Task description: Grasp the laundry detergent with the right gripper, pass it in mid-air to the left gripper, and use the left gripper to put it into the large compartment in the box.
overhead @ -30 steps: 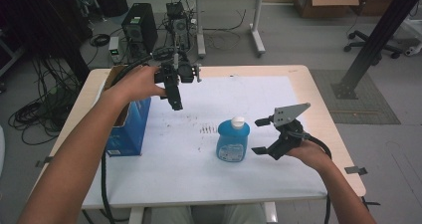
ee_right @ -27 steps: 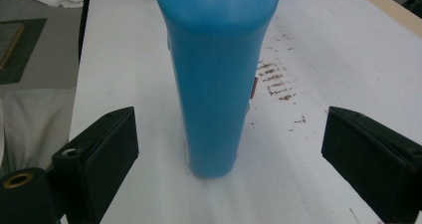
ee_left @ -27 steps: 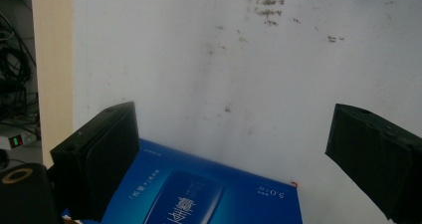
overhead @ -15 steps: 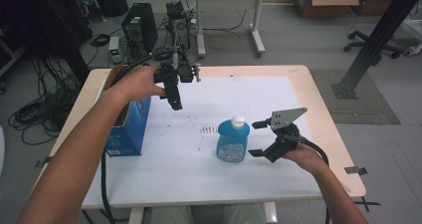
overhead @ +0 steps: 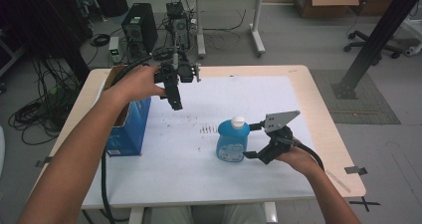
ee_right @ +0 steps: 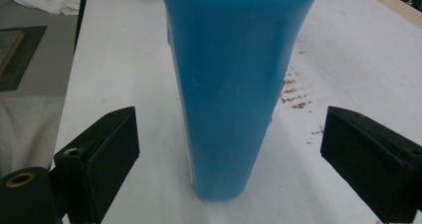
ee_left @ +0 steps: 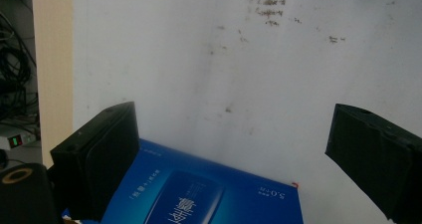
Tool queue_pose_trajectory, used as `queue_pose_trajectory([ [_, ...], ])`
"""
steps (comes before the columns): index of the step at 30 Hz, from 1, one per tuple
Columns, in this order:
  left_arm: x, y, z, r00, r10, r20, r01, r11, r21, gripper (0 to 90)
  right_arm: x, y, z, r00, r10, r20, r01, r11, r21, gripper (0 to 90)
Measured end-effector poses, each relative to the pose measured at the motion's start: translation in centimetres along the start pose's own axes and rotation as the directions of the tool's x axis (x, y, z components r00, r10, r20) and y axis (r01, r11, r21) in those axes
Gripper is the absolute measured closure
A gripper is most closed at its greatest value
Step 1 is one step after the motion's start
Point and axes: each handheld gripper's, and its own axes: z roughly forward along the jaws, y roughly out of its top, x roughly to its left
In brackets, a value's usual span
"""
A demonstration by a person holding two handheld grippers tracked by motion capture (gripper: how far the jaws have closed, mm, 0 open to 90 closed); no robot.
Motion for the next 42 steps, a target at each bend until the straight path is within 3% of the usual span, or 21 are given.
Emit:
queue_pose_trajectory([
  [14, 0.0, 0.0, 0.0, 1.0, 0.002, -0.003, -0.002, 1.0, 0.0, 6.7, 0.1, 0.3, 1.5, 0.9999, -0.012, -0.007, 0.012, 1.0, -0.004, 8.0],
  [42, 0.0, -0.3, 0.1, 1.0, -0.003, -0.001, 0.003, 1.0, -0.004, 7.0, -0.2, 0.1, 3.4, 0.9999, 0.015, -0.003, -0.015, 0.999, -0.049, 12.2],
])
